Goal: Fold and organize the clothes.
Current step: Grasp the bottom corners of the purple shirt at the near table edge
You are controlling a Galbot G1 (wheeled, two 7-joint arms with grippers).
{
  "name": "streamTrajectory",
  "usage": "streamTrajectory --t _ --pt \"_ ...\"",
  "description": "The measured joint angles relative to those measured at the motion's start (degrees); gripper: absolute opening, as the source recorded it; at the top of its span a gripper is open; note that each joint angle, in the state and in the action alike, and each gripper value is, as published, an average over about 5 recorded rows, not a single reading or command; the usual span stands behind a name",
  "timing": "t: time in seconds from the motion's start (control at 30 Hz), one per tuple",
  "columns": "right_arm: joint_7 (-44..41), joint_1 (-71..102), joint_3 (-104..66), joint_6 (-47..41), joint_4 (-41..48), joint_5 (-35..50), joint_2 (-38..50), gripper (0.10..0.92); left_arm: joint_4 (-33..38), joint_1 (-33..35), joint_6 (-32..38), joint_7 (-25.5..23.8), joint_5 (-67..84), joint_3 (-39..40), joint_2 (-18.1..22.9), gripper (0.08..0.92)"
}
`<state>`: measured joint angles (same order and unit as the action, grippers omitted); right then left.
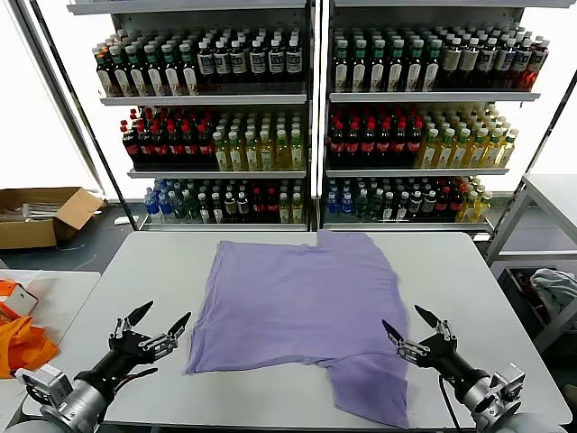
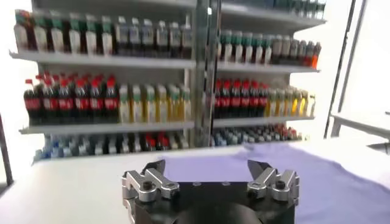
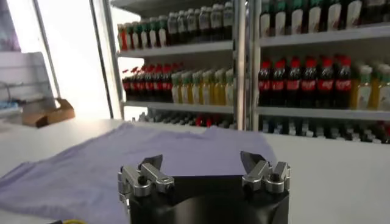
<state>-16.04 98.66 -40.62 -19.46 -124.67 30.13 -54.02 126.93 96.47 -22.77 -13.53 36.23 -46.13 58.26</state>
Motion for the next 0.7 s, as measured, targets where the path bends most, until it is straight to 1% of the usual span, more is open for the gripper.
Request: streamTrajectory --t 0.33,0.7 --pt "2.72 7.19 0.34 -3.04 -2.54 0.18 2.77 0.823 -1.87 0.96 -5.12 4.19 2.12 4.81 -3.29 0.823" --pt "4.74 9.51 2.15 -5.38 -2.99 -0.11 3.08 0.817 -5.22 -0.7 -7.26 5.44 3.55 8.17 -4.28 0.822"
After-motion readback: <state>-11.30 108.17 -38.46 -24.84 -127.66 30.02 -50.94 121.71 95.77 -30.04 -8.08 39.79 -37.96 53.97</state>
